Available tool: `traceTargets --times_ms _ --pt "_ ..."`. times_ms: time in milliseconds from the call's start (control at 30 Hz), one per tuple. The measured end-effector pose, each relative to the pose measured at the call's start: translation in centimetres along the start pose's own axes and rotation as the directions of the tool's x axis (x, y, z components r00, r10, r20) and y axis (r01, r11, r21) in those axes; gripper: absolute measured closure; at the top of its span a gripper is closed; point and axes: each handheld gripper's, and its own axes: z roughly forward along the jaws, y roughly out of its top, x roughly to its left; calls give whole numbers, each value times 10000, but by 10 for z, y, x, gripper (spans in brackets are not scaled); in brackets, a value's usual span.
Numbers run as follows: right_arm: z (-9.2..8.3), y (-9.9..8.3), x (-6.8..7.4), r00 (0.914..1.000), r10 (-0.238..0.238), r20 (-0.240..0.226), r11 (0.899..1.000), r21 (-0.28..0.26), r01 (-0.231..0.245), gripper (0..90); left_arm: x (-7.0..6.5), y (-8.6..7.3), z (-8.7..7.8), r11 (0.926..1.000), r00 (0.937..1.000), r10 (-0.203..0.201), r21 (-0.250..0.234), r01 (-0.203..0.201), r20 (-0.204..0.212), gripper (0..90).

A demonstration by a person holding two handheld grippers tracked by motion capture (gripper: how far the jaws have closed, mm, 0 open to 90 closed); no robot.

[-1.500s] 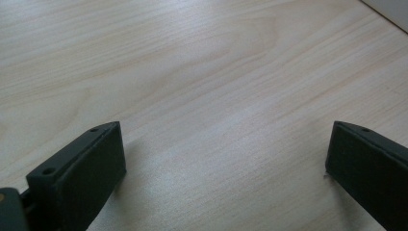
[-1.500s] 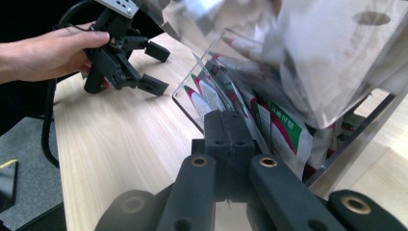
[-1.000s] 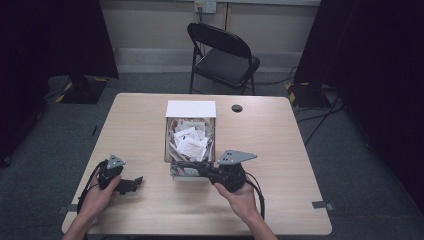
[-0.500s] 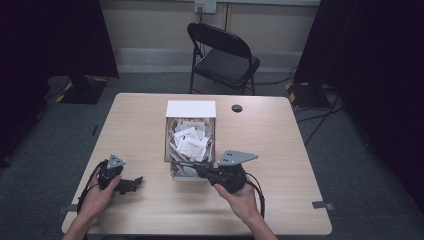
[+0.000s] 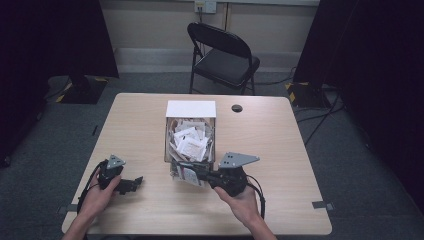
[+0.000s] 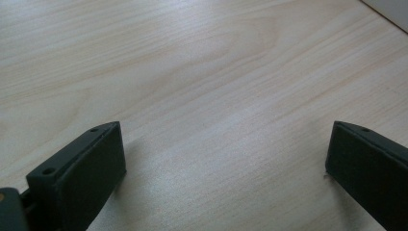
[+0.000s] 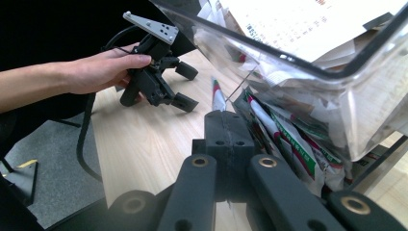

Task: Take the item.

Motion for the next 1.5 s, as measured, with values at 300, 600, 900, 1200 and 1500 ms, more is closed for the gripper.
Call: traceTargets --times_ms 300,600,900,1200,1500 --pt "-6 -2 2 9999 100 -59 9999 -29 -100 900 0 0 0 10000 10000 -2 3 2 2 0" --pt "-19 -10 5 9996 286 -2 9996 -24 -286 900 0 0 0 10000 10000 -2 4 2 3 0" --pt "-32 -19 2 9988 458 188 9990 -25 -457 900 0 0 0 10000 10000 0 2 0 2 0" --pt "-46 -24 -2 9976 529 438 9986 -71 -527 900 0 0 0 10000 10000 -3 -4 3 0 0" --pt "-60 -31 -9 9944 700 794 9975 -99 -695 900 0 0 0 10000 10000 -1 -1 1 0 0"
